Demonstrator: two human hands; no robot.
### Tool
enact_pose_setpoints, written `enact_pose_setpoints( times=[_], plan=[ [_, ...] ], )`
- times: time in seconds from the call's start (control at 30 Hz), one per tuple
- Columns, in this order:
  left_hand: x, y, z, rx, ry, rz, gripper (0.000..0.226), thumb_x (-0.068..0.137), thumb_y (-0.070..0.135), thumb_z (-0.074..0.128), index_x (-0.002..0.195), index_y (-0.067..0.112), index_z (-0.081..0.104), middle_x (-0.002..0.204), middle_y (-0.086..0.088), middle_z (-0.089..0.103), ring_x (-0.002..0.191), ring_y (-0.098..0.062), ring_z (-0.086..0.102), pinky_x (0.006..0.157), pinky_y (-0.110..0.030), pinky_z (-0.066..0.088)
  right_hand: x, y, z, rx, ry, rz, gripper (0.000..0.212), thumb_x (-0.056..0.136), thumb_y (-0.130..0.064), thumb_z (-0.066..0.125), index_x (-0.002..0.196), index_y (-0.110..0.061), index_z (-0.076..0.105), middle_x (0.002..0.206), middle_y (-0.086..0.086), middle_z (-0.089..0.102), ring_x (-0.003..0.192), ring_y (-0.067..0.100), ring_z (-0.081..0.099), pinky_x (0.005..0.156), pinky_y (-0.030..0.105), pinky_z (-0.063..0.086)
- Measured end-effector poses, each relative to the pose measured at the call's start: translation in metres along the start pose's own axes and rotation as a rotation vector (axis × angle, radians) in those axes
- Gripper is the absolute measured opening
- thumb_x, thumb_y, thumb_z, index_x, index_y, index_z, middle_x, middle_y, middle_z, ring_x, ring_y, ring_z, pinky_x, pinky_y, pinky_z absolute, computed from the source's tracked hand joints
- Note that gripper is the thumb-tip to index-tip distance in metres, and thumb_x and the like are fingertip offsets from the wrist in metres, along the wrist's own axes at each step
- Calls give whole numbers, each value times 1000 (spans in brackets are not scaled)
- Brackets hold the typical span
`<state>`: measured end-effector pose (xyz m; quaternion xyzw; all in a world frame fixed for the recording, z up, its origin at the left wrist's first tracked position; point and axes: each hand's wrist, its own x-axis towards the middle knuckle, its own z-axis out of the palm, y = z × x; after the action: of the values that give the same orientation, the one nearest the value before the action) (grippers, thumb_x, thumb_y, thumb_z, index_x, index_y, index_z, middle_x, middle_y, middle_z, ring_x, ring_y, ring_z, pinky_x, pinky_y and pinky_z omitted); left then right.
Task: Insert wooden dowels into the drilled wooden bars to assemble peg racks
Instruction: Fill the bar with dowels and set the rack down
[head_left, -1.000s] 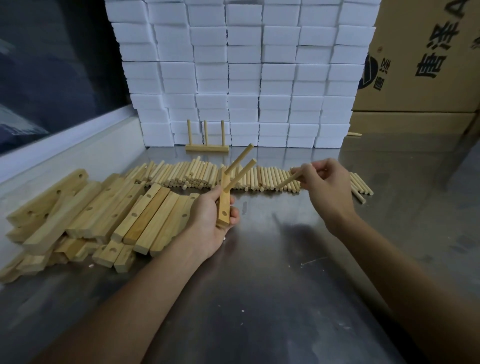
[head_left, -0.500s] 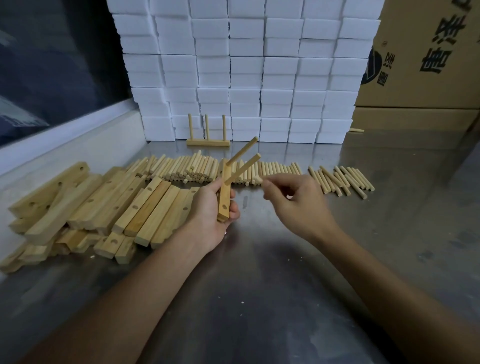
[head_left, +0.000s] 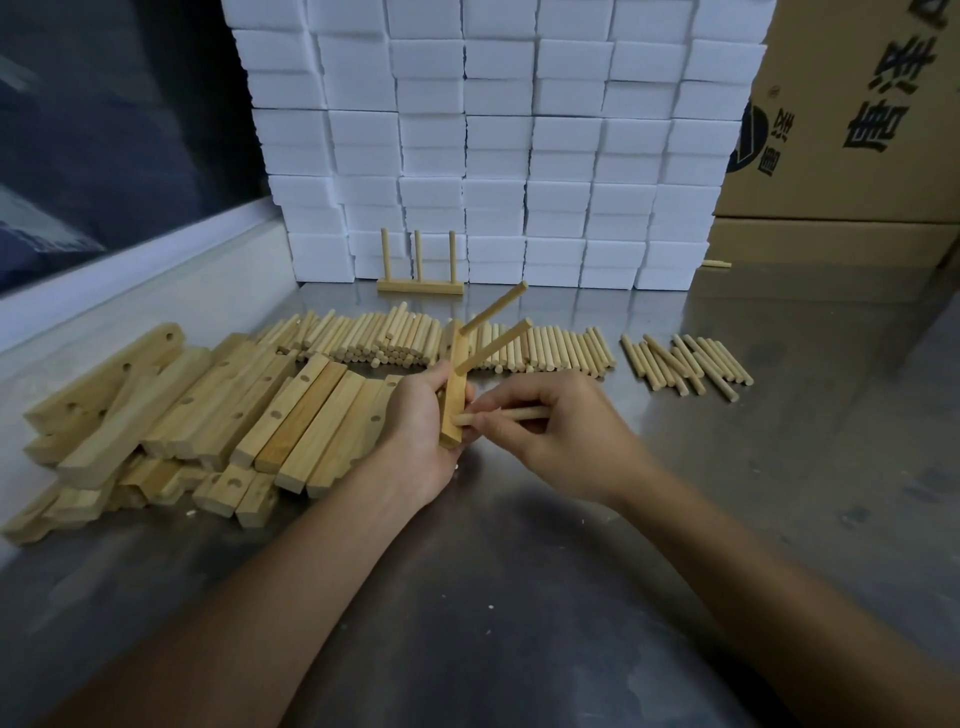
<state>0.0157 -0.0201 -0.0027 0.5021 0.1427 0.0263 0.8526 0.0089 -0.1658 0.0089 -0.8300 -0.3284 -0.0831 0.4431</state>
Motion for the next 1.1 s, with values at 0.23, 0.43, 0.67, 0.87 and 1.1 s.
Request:
enact_pose_setpoints(
  times=[0.23, 0.43, 0.67, 0.87, 1.1],
  plan=[
    [1, -3, 1, -40, -10, -16, 30, 103, 23, 46, 102, 1, 66, 76, -10, 62, 64, -22, 61, 50, -27, 50, 11, -8, -2, -144, -79, -14, 7, 88, -13, 72, 91, -12, 79, 86, -4, 74, 80, 5, 66, 76, 24, 55],
    [3, -3, -1, 2, -42, -4, 35, 103, 28, 42, 102, 2, 66, 84, -13, 63, 74, -28, 60, 57, -31, 48, 11, -7, 3, 134, 1, 180, 5, 84, -10, 77, 87, -5, 78, 75, 4, 74, 62, 2, 64, 59, 16, 48],
    [1, -4, 1, 46, 1, -26, 47, 103, 34, 38, 71, 6, 59, 62, -13, 58, 42, -23, 48, 39, -25, 33, 4, -7, 16, 377, 47, 203, 10, 89, -4, 71, 89, 7, 72, 78, 20, 73, 66, 26, 71, 59, 26, 58],
    [1, -2, 1, 14, 39, -32, 45, 104, 32, 38, 80, 2, 61, 65, -13, 62, 43, -21, 48, 35, -19, 32, 7, 1, 24, 392, 60, 178, 5, 89, -1, 69, 84, -1, 72, 77, 12, 74, 65, 22, 70, 63, 28, 60],
    [3, -4, 2, 12, 62, -41, 43, 103, 33, 40, 79, 4, 61, 56, -9, 61, 38, -21, 49, 35, -20, 34, 8, 4, 21, 375, 16, 142, 7, 90, -4, 69, 89, 2, 73, 78, 14, 75, 71, 28, 73, 66, 34, 62]
  ],
)
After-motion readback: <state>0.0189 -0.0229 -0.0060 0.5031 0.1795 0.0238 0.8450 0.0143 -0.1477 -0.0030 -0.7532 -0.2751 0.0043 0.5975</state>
